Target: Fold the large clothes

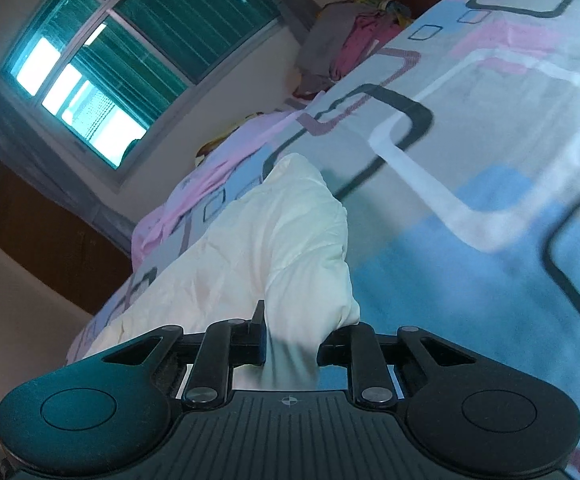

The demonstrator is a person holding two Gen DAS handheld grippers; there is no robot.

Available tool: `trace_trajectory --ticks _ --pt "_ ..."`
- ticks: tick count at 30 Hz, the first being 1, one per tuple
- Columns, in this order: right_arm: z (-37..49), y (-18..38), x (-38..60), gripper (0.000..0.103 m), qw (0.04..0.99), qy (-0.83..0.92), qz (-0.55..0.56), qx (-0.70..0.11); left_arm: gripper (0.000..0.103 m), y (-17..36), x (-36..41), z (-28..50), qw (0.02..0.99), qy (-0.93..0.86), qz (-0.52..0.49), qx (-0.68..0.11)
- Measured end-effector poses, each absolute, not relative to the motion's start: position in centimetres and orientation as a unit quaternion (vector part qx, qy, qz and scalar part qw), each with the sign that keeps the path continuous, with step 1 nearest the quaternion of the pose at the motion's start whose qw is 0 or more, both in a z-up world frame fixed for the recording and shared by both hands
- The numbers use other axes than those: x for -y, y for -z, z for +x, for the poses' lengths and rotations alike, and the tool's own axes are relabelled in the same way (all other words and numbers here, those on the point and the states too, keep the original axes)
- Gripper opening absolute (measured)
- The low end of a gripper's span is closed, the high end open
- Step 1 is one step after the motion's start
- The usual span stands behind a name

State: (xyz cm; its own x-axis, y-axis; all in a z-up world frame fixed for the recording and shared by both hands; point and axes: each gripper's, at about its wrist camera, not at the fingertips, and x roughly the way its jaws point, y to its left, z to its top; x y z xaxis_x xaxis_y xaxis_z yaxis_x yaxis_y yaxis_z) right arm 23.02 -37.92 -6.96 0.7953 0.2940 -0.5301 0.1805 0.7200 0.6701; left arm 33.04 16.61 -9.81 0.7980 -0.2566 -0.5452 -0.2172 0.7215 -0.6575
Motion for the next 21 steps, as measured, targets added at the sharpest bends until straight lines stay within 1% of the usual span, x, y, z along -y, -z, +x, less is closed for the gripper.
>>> trace_trajectory --ticks 7,21 --pt "17.2 6.7 38.4 0.019 0.875 -0.041 0.357 -0.324 0.017 10.3 -16.4 27.5 0.869 0.005 -0.376 -0.322" --pt "10.5 7.7 40.0 0.020 0.875 -0.045 0.346 -0.336 0.017 10.9 -15.2 20.6 0.869 -0.002 -0.370 -0.327"
